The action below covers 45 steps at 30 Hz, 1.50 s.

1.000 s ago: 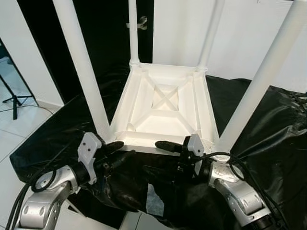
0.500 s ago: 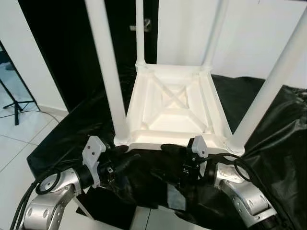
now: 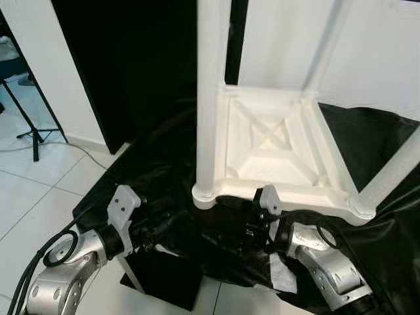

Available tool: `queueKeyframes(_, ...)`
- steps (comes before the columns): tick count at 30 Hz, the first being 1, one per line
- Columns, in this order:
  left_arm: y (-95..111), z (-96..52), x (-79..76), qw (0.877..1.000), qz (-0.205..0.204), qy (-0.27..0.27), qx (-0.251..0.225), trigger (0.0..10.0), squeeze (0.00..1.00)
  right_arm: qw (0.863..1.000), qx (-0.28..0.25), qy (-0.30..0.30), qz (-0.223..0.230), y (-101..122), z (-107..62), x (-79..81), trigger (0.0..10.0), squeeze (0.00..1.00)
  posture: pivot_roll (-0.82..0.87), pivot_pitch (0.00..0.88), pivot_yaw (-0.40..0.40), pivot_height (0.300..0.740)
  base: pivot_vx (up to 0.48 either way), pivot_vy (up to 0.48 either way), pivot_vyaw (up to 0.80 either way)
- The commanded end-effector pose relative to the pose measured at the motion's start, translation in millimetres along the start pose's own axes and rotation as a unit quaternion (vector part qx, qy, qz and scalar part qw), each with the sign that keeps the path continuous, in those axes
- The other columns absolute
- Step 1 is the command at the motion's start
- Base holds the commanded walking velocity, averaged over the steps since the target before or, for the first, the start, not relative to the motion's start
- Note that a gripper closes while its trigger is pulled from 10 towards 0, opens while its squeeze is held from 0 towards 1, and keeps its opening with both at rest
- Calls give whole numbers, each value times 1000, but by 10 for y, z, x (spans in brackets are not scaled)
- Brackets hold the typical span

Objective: Building children table

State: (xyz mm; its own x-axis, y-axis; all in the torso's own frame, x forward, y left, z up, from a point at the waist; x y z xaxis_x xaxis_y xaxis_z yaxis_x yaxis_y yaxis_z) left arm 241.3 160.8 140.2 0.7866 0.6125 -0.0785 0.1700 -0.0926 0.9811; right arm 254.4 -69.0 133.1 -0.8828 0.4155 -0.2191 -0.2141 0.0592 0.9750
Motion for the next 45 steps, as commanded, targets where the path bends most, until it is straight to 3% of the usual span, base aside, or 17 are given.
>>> queueKeyframes(1, -1, 10, -84, 999, 10, -33, 9, 10000, 0, 1000, 8, -16, 6, -26, -65, -49, 10000, 0, 66, 0, -39, 740, 0, 0, 0)
queueKeyframes(5, -17, 14, -108, 999, 11, -44, 16, 10000, 0, 999, 19, -26, 3, -51, -89, -66, 10000, 0, 62, 0, -37, 740, 0, 0, 0)
queueKeyframes(9, -40, 16, -167, 997, 28, -72, 31, 10000, 0, 998, 33, -62, 3, -98, -167, -128, 10000, 0, 54, 0, -31, 740, 0, 0, -766)
queueKeyframes(17, -80, -2, -192, 993, 53, -90, 51, 10000, 0, 996, 45, -81, 2, -132, -239, -142, 10000, 0, 45, 0, -26, 740, 0, 0, -775)
queueKeyframes(32, -125, -33, -252, 991, 41, -109, 61, 10000, 0, 996, 51, -79, -6, -121, -245, -144, 10000, 0, 50, 0, -37, 740, 0, 0, -718)
queueKeyframes(45, -171, -94, -270, 992, 20, -99, 75, 10000, 0, 995, 59, -83, -9, -104, -275, -196, 10000, 0, 57, 0, -49, 740, 0, 0, 0)
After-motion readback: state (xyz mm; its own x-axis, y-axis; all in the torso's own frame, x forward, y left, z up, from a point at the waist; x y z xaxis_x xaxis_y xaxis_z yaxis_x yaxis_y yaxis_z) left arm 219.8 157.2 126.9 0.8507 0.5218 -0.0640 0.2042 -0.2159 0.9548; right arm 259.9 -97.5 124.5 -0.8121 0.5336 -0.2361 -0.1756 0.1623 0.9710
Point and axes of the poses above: a point about 5 cm out from each wrist's last joint towards the gripper, its own z axis pointing out of the wrist towards the gripper, its own y axis along the axis of the wrist's last joint, x = y × z, the point moved 2 cm from there along z, pointing out of the wrist towards the gripper, and after that the axes turned 7 degrees about -z, right-handed, at the moved point
